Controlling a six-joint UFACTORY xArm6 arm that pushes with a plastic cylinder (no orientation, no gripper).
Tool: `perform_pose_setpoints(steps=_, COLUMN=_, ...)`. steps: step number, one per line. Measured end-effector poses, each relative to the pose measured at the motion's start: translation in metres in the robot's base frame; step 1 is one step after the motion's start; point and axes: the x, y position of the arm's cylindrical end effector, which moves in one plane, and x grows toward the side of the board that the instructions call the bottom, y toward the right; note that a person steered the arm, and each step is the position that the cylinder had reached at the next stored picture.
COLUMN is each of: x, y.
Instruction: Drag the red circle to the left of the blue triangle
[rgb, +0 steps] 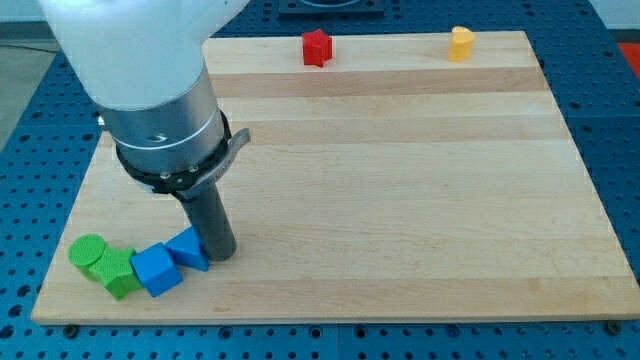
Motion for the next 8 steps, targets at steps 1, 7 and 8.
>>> perform_pose_setpoints(steps=1, x=0.000, y=0.000)
perform_pose_setpoints(steps=7, x=-0.150, y=-0.075)
perform_pose_setpoints(steps=8, x=-0.158, y=-0.090)
